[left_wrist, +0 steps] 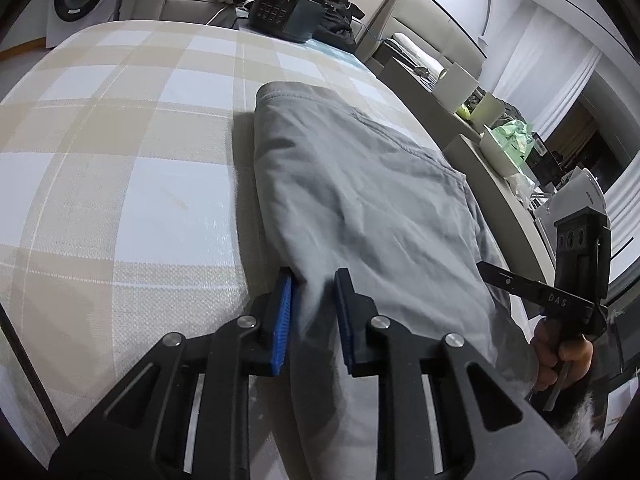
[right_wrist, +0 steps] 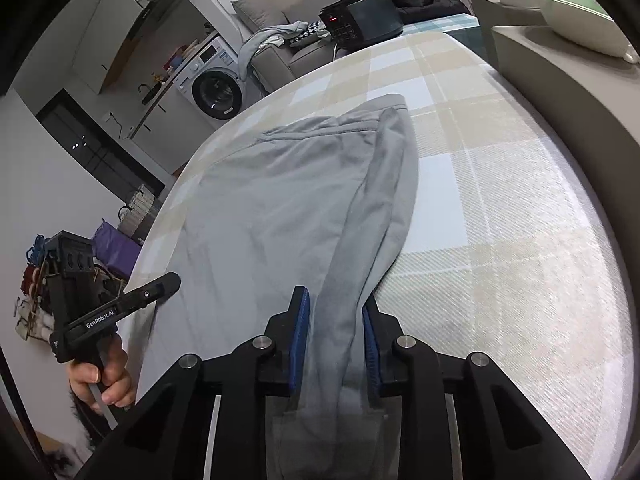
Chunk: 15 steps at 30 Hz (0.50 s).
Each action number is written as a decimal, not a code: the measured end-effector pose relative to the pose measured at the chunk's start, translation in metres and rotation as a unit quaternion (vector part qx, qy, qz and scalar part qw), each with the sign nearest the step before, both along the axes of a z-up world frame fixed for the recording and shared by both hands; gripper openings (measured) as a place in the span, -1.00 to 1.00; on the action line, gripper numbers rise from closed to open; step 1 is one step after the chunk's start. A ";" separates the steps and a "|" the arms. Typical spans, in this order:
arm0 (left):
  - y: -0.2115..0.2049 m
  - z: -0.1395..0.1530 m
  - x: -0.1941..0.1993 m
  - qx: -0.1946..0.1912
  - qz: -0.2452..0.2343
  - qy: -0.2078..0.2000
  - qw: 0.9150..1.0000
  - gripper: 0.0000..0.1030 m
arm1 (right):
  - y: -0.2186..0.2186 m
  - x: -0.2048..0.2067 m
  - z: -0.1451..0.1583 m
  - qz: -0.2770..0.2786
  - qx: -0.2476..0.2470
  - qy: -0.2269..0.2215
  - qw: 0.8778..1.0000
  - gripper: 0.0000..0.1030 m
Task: Fold small clothes
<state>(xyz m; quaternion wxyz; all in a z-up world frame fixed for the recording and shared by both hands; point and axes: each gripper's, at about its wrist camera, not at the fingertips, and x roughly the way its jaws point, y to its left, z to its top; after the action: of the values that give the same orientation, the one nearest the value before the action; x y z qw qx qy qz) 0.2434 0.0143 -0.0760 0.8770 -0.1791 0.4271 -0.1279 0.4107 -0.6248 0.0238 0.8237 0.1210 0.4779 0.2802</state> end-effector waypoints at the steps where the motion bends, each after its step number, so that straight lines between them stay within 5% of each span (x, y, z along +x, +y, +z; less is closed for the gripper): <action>1: 0.001 0.000 0.001 0.001 0.001 0.000 1.000 -0.65 | 0.005 0.003 0.000 0.002 -0.002 0.000 1.000 -0.52; 15: 0.066 0.013 0.004 0.035 0.110 -0.010 0.993 -0.65 | 0.090 0.025 0.007 0.045 -0.055 -0.021 0.997 -0.52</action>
<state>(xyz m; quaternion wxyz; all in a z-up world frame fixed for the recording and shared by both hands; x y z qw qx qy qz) 0.2469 0.0802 -0.0626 0.8957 -0.1931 0.4000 -0.0177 0.4352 -0.5346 0.0305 0.8256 0.0480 0.4804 0.2922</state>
